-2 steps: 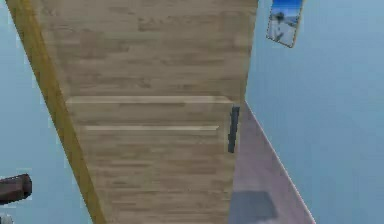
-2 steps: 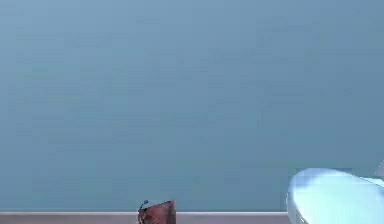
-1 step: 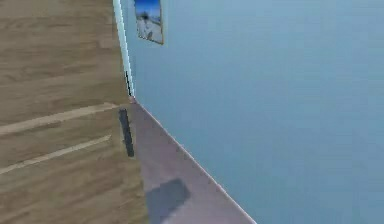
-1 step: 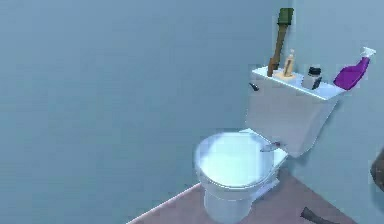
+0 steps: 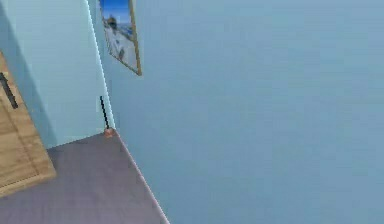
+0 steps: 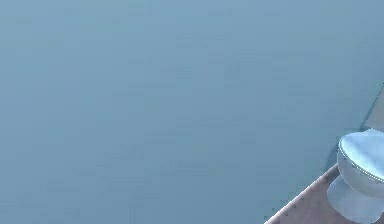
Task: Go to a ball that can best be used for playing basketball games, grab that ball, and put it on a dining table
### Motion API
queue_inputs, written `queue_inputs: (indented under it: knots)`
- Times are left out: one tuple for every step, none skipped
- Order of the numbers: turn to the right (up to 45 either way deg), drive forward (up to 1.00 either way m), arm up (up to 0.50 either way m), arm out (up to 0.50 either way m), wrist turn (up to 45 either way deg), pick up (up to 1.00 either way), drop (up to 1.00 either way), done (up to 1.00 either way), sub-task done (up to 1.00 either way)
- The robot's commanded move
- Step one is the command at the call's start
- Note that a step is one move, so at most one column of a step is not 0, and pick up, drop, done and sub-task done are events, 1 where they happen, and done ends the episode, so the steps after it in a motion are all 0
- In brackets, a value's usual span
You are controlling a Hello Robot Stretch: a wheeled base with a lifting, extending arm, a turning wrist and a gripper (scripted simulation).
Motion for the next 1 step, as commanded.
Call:
queue_inputs:
  knots:
    - [3.0, 0.0, 0.0, 0.0, 0.0, 0.0, 0.0, 0.0, 0.0]
